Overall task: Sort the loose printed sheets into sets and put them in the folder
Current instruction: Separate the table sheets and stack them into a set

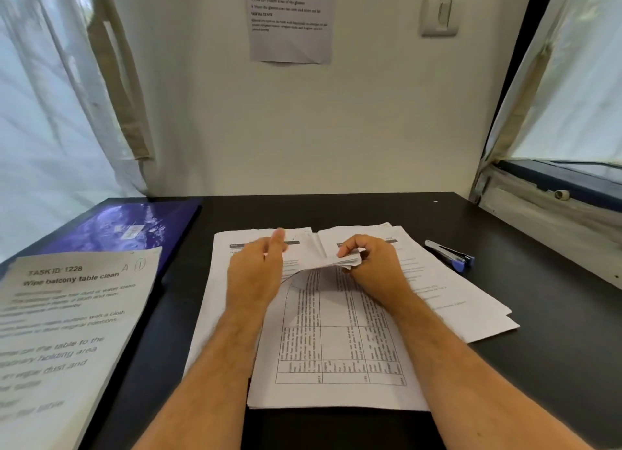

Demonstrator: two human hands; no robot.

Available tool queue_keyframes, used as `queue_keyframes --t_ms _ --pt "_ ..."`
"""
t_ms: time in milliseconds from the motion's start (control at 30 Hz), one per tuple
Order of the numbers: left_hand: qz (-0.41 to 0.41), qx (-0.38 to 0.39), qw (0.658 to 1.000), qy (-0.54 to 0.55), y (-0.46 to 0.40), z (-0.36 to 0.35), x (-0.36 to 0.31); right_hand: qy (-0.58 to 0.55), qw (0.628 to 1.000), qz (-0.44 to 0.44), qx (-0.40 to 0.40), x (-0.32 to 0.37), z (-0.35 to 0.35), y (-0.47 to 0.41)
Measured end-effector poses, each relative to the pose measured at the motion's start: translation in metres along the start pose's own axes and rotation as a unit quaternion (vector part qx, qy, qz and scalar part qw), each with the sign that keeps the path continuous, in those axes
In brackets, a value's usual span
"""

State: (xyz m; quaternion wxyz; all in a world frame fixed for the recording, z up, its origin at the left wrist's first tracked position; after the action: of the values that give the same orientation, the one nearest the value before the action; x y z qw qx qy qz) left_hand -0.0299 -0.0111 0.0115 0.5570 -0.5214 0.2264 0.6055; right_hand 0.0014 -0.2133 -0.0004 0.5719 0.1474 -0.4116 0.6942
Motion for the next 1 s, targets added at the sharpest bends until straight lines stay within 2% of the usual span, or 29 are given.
queue_keyframes --t_ms 67,133,200,400,467,567,733,833,900,1000 --pt "0.02 -0.036 0.995 -0.094 -0.008 0.007 0.011 0.012 1.0 0.009 0.008 0.0 -0.002 0.001" --pt "0.082 -0.009 0.976 -0.203 -0.015 0.01 0.023 0.023 1.0 0.008 0.015 0.001 -0.002 0.0" --pt "0.121 0.006 0.962 -0.246 -0.02 0.011 0.028 0.027 0.999 0.007 0.022 0.001 -0.003 -0.002" --pt "0.133 -0.014 0.949 -0.286 -0.029 0.009 0.029 0.035 0.998 0.014 0.041 -0.001 -0.006 -0.006" --pt "0.101 -0.002 0.948 -0.303 -0.031 0.005 0.028 0.032 0.999 0.022 0.029 0.001 -0.006 -0.007" --pt "0.04 0.03 0.95 -0.308 -0.032 -0.001 0.027 0.011 0.998 0.05 -0.034 0.003 -0.003 -0.006" --pt "0.124 0.059 0.941 -0.31 -0.036 0.008 0.037 -0.007 0.988 0.092 -0.125 0.008 0.004 0.0" --pt "0.148 0.031 0.948 -0.28 -0.037 0.012 0.038 -0.012 0.98 0.109 -0.167 0.011 0.009 0.003" --pt "0.163 0.015 0.946 -0.28 -0.035 0.012 0.036 0.004 0.984 0.104 -0.147 0.009 0.009 0.003" --pt "0.169 -0.006 0.942 -0.289 -0.033 0.013 0.031 0.05 0.993 0.082 -0.069 0.007 0.003 0.001"
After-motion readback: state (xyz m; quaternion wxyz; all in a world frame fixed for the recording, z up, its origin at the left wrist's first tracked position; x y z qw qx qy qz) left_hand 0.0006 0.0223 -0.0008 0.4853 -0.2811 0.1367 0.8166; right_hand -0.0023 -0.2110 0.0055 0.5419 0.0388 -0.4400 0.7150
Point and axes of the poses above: each hand's wrist, its own y-axis away from the middle knuckle, its own z-axis out of the back of the hand, x = y × z, the point moved 1 cm from there along -y, towards the middle knuckle, and after that the axes turned 7 degrees about y, right-handed, at the moved point
